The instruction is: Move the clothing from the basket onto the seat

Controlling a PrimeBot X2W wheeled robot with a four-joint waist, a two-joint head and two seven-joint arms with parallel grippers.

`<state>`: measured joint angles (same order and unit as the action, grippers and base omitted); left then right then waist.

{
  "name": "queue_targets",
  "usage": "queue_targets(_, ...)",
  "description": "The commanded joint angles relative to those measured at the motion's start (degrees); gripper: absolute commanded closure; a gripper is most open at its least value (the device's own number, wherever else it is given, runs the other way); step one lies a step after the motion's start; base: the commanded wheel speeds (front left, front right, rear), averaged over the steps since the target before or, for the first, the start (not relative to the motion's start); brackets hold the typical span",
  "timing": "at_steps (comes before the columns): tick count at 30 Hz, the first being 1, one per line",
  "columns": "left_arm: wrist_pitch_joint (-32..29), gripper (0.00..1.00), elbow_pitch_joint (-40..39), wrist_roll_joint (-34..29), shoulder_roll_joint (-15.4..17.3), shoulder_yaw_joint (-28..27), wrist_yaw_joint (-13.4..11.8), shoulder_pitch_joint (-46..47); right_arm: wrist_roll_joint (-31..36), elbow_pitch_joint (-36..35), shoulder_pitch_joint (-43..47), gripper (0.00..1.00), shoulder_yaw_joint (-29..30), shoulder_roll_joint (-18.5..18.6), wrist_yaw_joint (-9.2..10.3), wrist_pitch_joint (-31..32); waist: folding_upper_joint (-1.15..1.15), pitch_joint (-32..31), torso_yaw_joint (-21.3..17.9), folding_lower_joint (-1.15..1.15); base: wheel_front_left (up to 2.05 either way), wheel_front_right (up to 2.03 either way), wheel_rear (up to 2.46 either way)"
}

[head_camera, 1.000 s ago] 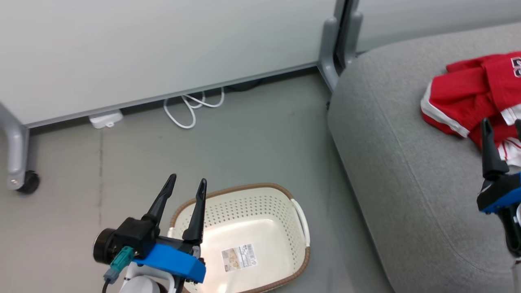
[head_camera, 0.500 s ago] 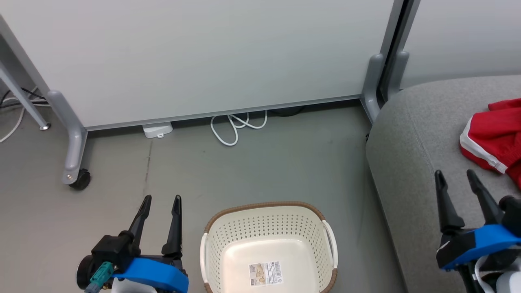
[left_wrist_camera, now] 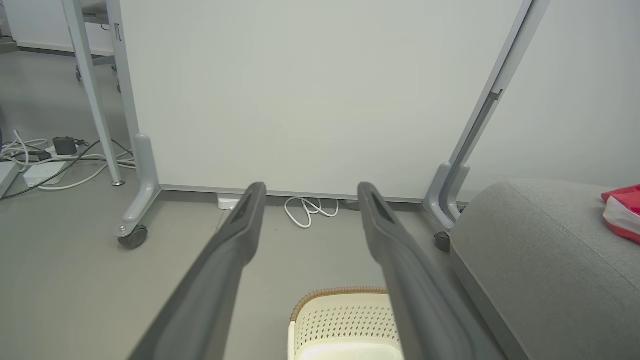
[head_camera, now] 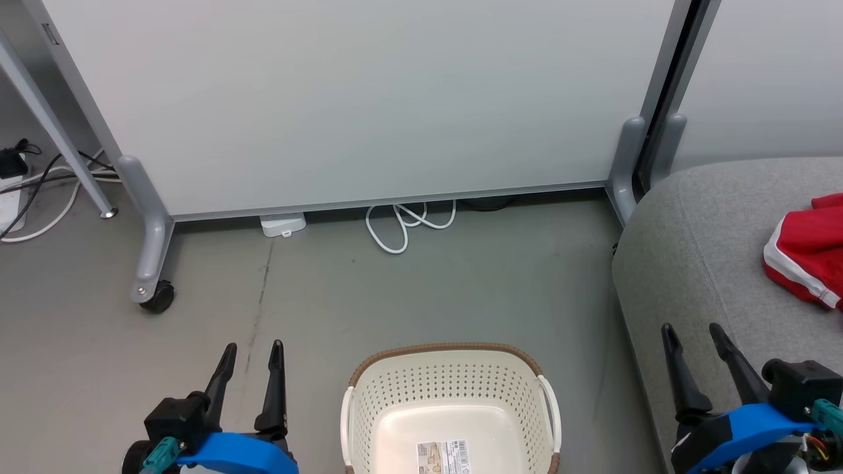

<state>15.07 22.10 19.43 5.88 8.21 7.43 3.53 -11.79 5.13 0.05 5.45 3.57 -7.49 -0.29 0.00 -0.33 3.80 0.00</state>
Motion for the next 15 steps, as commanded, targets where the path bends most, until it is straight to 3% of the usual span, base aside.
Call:
queue_targets(1,0.1,0.00,0.3,-0.1,0.0,-0.2,0.1,-0.6,0.2,0.3,1.0,0.00,-0.1,-0.3,-0.02,-0.2,0.00,-0.2,0.0,0.00,0.00,0.00,0.00)
queue_targets(15,0.1,0.00,1.2,-0.3,0.1,0.2,0.1,-0.4,0.1,0.7,1.6,0.00,0.1,-0.7,-0.01,0.1,0.00,-0.5,-0.2,0.00,0.00,0.00,0.00)
